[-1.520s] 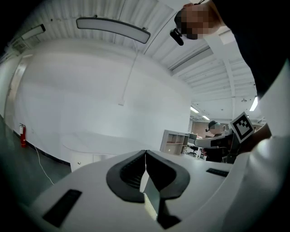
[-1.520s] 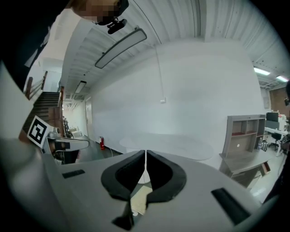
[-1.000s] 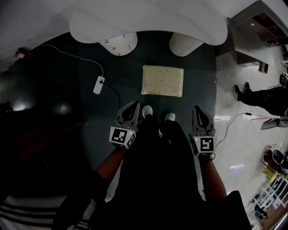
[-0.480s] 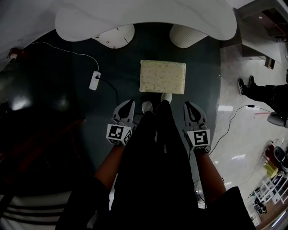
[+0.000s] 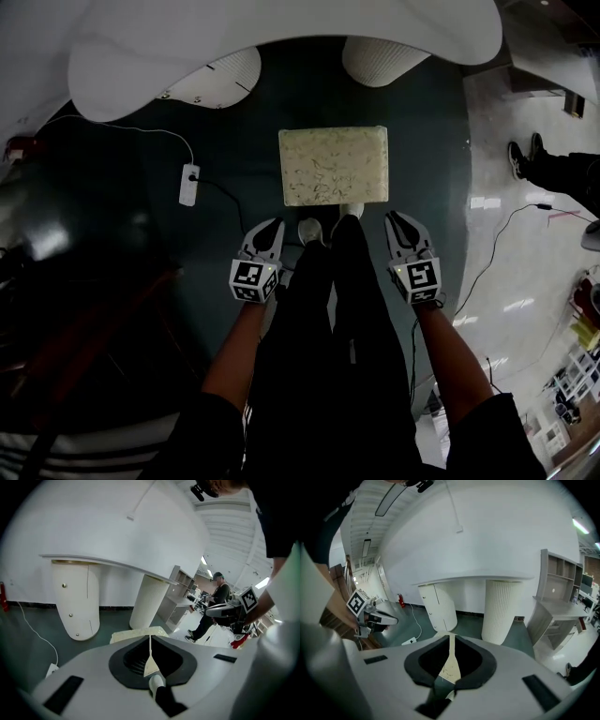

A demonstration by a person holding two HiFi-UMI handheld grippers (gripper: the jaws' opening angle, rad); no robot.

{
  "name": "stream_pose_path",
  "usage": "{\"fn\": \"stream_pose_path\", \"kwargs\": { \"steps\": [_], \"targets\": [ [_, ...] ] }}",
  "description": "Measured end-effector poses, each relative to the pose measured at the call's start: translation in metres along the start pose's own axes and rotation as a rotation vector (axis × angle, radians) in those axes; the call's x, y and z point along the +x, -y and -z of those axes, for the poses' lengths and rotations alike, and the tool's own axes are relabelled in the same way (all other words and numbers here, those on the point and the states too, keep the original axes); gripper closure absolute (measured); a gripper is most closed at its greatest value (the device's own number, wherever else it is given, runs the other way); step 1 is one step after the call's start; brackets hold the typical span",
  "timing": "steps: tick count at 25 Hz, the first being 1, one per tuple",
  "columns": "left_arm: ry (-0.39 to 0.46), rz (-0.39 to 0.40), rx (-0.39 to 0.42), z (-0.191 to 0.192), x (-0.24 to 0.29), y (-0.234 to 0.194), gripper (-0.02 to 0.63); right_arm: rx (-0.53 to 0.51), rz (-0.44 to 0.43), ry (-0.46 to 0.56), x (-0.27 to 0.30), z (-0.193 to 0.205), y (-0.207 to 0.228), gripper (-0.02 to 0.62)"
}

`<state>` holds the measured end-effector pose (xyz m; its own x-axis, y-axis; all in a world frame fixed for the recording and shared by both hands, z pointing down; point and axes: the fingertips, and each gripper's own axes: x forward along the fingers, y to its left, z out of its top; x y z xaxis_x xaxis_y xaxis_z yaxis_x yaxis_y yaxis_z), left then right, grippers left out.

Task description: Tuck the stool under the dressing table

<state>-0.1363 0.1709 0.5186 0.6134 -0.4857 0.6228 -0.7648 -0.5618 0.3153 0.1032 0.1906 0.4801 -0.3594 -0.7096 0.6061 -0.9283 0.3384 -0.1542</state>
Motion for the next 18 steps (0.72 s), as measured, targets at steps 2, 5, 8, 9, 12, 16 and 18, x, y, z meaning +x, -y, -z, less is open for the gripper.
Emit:
{"fn": "stream_pose_path", "kwargs": {
  "steps": [2, 5, 8, 9, 12, 16, 18],
  "targets": [
    [-0.021, 0.028, 0.042, 0.011, 0.02, -0.004, 0.588, 0.012, 0.013, -0.035, 0.014, 0.024, 0.01, 0.555],
    [-0.056, 0.075, 0.056, 0.034, 0.044, -0.006, 0.587, 0.052, 0.022, -0.115, 0.03, 0.066, 0.022, 0.555],
    [-0.115, 0.085, 0.11, 0.065, 0.064, -0.012, 0.586, 0.042, 0.007, -0.165, 0.053, 0.106, 0.032, 0.554],
    [-0.133, 0.084, 0.134, 0.075, 0.068, -0.014, 0.586, 0.04, 0.009, -0.178, 0.059, 0.118, 0.036, 0.554],
    [-0.153, 0.072, 0.166, 0.098, 0.08, -0.021, 0.585, 0.012, 0.017, -0.216, 0.07, 0.151, 0.049, 0.553],
    [-0.208, 0.037, 0.158, 0.138, 0.095, -0.04, 0.492, -0.032, -0.006, -0.274, 0.093, 0.196, 0.063, 0.468],
    [-0.245, 0.022, 0.176, 0.16, 0.101, -0.048, 0.47, -0.046, -0.011, -0.311, 0.101, 0.219, 0.069, 0.468]
  ]
}}
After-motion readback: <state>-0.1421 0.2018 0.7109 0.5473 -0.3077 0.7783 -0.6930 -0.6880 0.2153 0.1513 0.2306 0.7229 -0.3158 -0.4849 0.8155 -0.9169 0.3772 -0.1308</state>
